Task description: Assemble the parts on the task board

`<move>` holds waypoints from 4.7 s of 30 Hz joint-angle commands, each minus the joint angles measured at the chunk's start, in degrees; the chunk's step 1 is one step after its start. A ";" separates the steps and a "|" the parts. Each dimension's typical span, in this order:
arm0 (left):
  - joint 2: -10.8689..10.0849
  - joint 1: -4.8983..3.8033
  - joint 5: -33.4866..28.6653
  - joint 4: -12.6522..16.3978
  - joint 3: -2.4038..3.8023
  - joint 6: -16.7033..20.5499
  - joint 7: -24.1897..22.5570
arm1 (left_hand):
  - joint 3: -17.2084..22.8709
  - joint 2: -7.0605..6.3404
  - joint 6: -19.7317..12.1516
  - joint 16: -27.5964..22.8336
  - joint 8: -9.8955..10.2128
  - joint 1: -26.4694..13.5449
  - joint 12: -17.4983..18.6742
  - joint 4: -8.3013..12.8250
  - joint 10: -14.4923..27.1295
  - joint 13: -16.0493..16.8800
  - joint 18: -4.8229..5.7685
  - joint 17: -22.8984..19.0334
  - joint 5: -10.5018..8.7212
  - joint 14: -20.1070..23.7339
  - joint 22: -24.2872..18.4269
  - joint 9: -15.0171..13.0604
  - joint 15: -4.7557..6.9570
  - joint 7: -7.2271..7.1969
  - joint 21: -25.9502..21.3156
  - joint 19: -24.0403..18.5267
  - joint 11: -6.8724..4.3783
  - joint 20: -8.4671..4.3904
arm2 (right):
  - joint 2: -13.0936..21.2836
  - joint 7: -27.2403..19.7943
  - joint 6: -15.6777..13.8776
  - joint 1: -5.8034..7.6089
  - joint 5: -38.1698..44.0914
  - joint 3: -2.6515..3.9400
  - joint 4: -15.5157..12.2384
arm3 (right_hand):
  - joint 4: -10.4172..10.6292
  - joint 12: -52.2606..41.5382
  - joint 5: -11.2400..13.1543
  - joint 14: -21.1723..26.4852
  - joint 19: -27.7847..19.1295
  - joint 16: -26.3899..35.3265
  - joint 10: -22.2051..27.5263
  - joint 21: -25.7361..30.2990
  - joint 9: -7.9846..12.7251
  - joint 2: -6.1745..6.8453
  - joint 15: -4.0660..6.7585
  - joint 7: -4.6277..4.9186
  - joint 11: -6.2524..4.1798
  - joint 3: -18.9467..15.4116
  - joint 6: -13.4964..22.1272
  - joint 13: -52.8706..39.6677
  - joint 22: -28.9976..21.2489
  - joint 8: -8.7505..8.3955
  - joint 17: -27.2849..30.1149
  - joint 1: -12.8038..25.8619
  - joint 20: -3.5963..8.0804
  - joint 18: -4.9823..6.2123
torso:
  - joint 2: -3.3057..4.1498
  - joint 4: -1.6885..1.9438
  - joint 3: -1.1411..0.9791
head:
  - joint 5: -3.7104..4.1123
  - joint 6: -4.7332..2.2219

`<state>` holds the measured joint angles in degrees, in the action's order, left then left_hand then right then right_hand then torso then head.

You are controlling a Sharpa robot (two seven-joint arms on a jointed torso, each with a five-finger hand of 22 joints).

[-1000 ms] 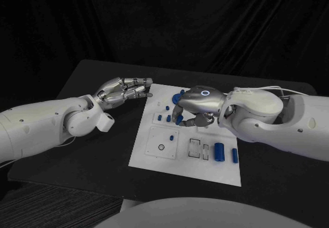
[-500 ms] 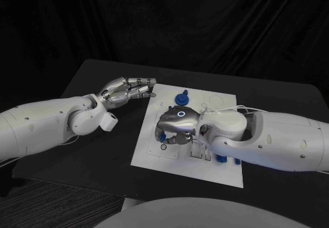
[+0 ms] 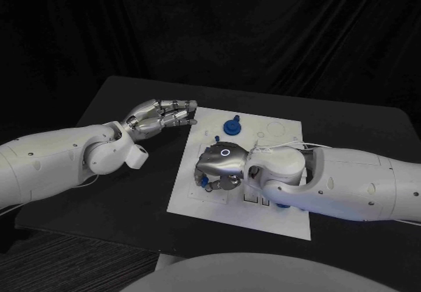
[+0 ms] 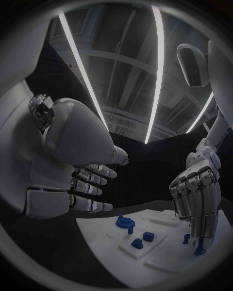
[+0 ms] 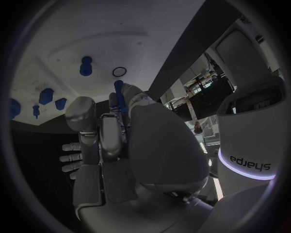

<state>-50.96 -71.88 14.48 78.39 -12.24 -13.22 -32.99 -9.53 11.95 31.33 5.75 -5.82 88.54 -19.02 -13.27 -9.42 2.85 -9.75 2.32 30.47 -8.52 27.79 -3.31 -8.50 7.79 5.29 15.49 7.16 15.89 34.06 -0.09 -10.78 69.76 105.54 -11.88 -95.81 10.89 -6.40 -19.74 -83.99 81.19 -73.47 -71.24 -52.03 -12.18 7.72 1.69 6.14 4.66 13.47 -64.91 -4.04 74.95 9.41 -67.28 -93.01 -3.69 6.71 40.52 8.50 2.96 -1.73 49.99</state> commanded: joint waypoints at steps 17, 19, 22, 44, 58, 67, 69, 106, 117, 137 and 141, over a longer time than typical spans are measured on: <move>0.08 0.06 -0.30 0.11 0.06 -1.04 -0.22 | 0.65 0.40 0.46 0.23 -0.29 0.67 -0.16 0.14 -0.29 0.04 -0.70 -0.03 0.28 -0.11 -0.06 -0.09 -0.14 0.01 0.18 -0.07 0.19 -0.14 | 1.32 0.94 0.77 -0.79 0.89 0.02 -0.34 | -0.21 -0.11 -0.29 -1.74 -0.13 0.18 -2.67 0.20 0.07 0.50 0.46 0.08 -2.26 0.68 0.07 -0.08 6.51 -0.34 0.37 -0.18 -0.02 -0.23 | -0.01 -0.34 -0.08 | -0.64 0.01; 0.09 0.06 -0.30 0.08 0.06 -1.08 -0.19 | 0.65 0.40 0.46 0.23 -0.29 0.67 -0.16 0.14 -0.29 0.04 -0.70 -0.03 0.28 -0.11 -0.06 -0.09 -0.14 0.01 0.18 -0.07 0.19 -0.14 | 1.49 1.13 0.91 -0.85 0.89 0.02 -0.49 | -0.27 -0.07 -0.32 -1.72 -0.17 0.23 -2.65 0.33 0.08 0.55 0.46 0.10 -2.24 0.74 0.11 -0.08 6.48 -0.40 0.43 -0.16 -0.02 -0.21 | -0.02 -0.36 -0.06 | -0.61 0.01; 0.13 0.06 -0.30 0.04 0.06 -1.13 -0.13 | 0.82 0.46 0.43 0.23 -0.29 0.78 -0.13 0.25 -0.28 0.03 -0.69 -0.03 0.36 -0.09 -0.13 -0.09 -0.15 -0.01 0.17 -0.09 0.17 -0.15 | 1.68 1.36 1.27 -0.96 0.89 0.02 -0.67 | -0.29 -0.03 -0.34 -1.69 -0.19 0.28 -2.63 0.36 0.09 0.58 0.45 0.12 -2.22 0.79 0.15 -0.08 6.47 -0.45 0.49 -0.14 -0.02 -0.20 | -0.02 -0.32 -0.02 | -0.47 0.01; 0.15 0.06 -0.30 0.02 0.06 -1.13 0.30 | 1.44 0.45 0.51 0.29 -0.32 1.24 -0.14 0.86 -0.29 0.04 -0.69 -0.05 0.68 -0.08 -0.25 -0.09 -0.14 -0.03 0.18 -0.03 0.12 -0.16 | 1.26 2.68 2.01 -2.01 0.89 0.02 -0.30 | -0.55 0.16 -0.33 -1.44 -0.37 0.66 -2.58 0.37 0.17 0.74 0.33 0.28 -2.09 1.28 0.48 -0.18 6.47 -0.93 0.91 0.19 -0.08 -0.24 | -0.02 -0.28 -0.04 | -0.16 0.01; 0.16 0.07 -0.30 -0.08 0.06 -1.20 0.38 | 1.67 0.39 0.52 0.32 -0.33 1.40 -0.13 1.12 -0.30 0.04 -0.70 -0.06 0.91 -0.08 -0.25 -0.09 -0.14 -0.03 0.21 0.04 0.11 -0.17 | 1.54 3.72 3.42 -2.30 0.89 0.02 -0.01 | -1.15 2.44 4.66 1.38 -3.86 2.91 16.84 6.87 3.50 3.10 -0.83 -2.82 1.17 0.51 17.17 0.17 5.04 -5.77 4.02 5.05 -1.30 0.73 | -0.03 -0.26 -0.04 | -0.25 0.01; 0.22 0.09 -0.30 -0.19 0.06 -1.29 0.40 | 1.75 0.38 0.45 0.33 -0.32 1.44 -0.11 1.19 -0.30 0.04 -0.70 -0.06 0.98 -0.09 -0.31 -0.08 -0.14 -0.03 0.20 0.02 0.12 -0.17 | 2.24 2.75 1.76 -2.30 0.89 0.02 -0.13 | 1.15 1.31 8.39 2.60 -4.75 3.69 24.66 9.14 5.24 3.11 -1.50 -4.69 1.93 -5.79 21.56 0.29 4.65 -5.39 5.72 4.44 -1.99 1.00 | -0.02 -0.27 -0.04 | -0.19 0.01; 0.18 0.09 -0.31 -0.20 0.06 -1.28 0.44 | 1.75 0.38 0.45 0.33 -0.32 1.44 -0.11 1.19 -0.30 0.04 -0.70 -0.06 0.98 -0.09 -0.31 -0.08 -0.14 -0.03 0.20 0.02 0.12 -0.17 | 2.69 2.19 0.66 -2.23 0.89 0.02 -0.31 | 2.98 0.90 9.31 2.63 -4.70 3.64 25.39 9.29 5.46 3.71 -1.44 -4.77 1.92 -6.73 21.63 0.27 4.64 -5.32 5.82 3.95 -2.12 0.97 | -0.01 -0.27 -0.04 | -0.26 0.01; -0.36 0.26 -0.32 -0.11 0.05 -1.04 0.85 | 2.34 0.55 0.96 0.46 -0.48 1.54 -0.41 1.52 -0.56 0.10 -0.67 -0.05 1.22 -0.20 -0.28 -0.15 -0.11 -0.04 0.29 0.25 0.10 -0.06 | 23.73 26.21 16.39 14.95 -29.34 -0.03 -5.96 | 5.75 -83.60 8.91 -6.01 4.95 -16.53 -18.76 -22.21 -3.29 -6.08 4.72 -5.49 -7.55 -10.67 -7.71 -85.96 11.28 7.01 -22.72 34.64 3.50 -3.74 | 0.11 -1.14 0.15 | 3.08 0.01; -0.19 0.42 -0.31 -0.12 0.05 -1.35 0.85 | 2.64 0.72 1.12 0.50 -0.53 1.61 -0.58 1.63 -0.71 0.13 -0.66 -0.04 1.27 -0.23 -0.40 -0.16 -0.10 0.01 0.28 0.23 0.18 -0.02 | 22.55 35.12 30.61 14.00 -32.44 -0.04 -5.32 | 5.87 -83.60 14.86 -6.01 5.25 -16.53 -18.76 -27.12 -5.64 -5.84 5.87 -6.53 -8.52 -9.72 -11.18 -85.96 12.05 5.99 -22.72 45.45 4.74 -4.40 | 0.12 -1.08 0.08 | 3.50 0.01; 0.05 0.46 -0.31 -0.12 0.05 -1.51 0.85 | 2.91 0.77 1.15 0.49 -0.55 1.69 -0.67 1.79 -0.83 0.14 -0.66 -0.06 1.32 -0.20 -0.48 -0.16 -0.11 0.05 0.28 0.22 0.29 0.01 | 23.02 37.03 33.23 10.37 -34.23 -0.04 -6.48 | 5.43 -83.60 13.40 -5.90 2.75 -16.26 -18.76 -20.89 -5.41 -5.39 5.42 -6.15 -8.38 -8.17 -9.97 -85.96 10.05 3.57 -22.24 45.86 4.43 -2.97 | -0.02 -0.95 0.17 | 4.01 0.01; 0.02 0.47 -0.31 -0.11 0.05 -1.54 0.93 | 3.03 0.79 1.08 0.49 -0.53 1.74 -0.62 1.87 -0.82 0.13 -0.66 -0.06 1.35 -0.19 -0.53 -0.15 -0.12 0.07 0.27 0.20 0.33 0.02 | 23.04 37.04 33.35 9.64 -34.41 -0.04 -6.82 | 5.57 -83.60 13.01 -5.61 2.18 -15.55 -18.76 -19.29 -5.27 -5.04 5.15 -5.90 -8.27 -8.12 -9.06 -85.96 9.54 2.75 -20.95 45.73 4.18 -2.65 | -0.06 -1.03 0.17 | 4.02 0.01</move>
<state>-51.02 -71.51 14.48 78.20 -12.24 -13.98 -31.50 -6.84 12.61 32.15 5.97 -6.05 89.79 -19.47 -11.53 -9.78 2.93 -9.74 2.32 31.57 -8.51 27.36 -3.38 -8.50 7.78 5.29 15.49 7.52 15.89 57.02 35.54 21.56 79.62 71.60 -11.93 -102.40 16.28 -89.80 -6.61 -84.00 83.91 -89.19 -84.00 -71.45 -17.52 2.65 7.23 0.29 -3.42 5.08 -74.39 -74.92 74.92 12.35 -74.93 -46.81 0.49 3.10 40.50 7.54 3.15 2.26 49.99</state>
